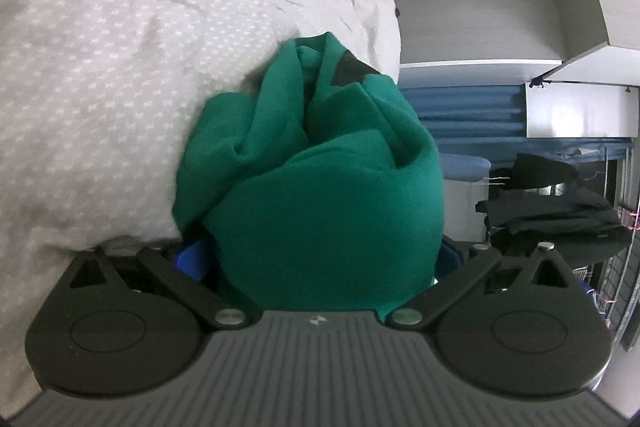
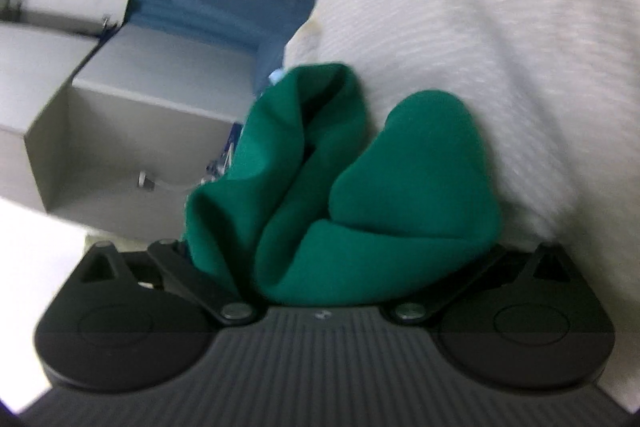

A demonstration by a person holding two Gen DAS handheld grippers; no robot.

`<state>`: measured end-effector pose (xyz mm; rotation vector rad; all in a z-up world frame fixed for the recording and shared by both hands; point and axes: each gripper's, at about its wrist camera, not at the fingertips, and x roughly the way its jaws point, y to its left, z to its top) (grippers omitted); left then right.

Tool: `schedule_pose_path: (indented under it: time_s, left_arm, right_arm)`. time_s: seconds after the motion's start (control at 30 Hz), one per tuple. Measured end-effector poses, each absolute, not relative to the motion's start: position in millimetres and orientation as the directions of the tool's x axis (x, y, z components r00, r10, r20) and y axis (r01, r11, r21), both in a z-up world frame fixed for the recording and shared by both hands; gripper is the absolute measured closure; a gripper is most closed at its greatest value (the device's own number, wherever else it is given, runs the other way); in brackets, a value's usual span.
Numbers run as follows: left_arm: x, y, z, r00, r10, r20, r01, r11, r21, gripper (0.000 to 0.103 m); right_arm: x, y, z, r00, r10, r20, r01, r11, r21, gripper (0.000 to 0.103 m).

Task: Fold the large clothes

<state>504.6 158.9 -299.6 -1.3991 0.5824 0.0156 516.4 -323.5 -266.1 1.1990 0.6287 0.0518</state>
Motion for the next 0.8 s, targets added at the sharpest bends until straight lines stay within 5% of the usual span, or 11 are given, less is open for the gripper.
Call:
schedule_pose_path:
  time_s: [0.07,0.1,0.17,0.37,0.8]
  left_arm:
    - [509.1,153.9,-294.5,0.856,-0.326,-0.402,-0.329,0.257,-0.909,0.000]
    - [510.8,151.0,-291.5,0.853,-0.320,-0.411,-0.324,0.293,-0.900,0.009]
    - [511.3,149.2,-287.7,0.861,-0.319,-0.395,-0.290,0.330,-0.898,0.029]
    - [515.1,152.6,-280.1,0.871,-0.330,-0.363,-0.225,0.390,-0.893,0.054]
    - [511.8,135.6,-198.4,0.898,-0.417,-0.141,0.053,0.420,-0.906,0.062]
  right_arm:
    - [528.6,-321.8,-265.3,0.816,0.408,-0.410,0.232,0.418,0.878,0.000]
    - [533.1,-321.7,-265.0,0.812,0.442,-0.381,0.190,0.416,0.889,0.003]
    - [538.9,-325.0,-265.4,0.804,0.518,-0.291,0.103,0.361,0.927,0.031]
    - [541.6,-317.1,-229.8,0.798,0.560,-0.222,-0.065,0.447,0.892,0.060]
    - [530.8,-341.3,-114.3,0.812,0.581,-0.049,-0.298,0.485,0.822,0.071]
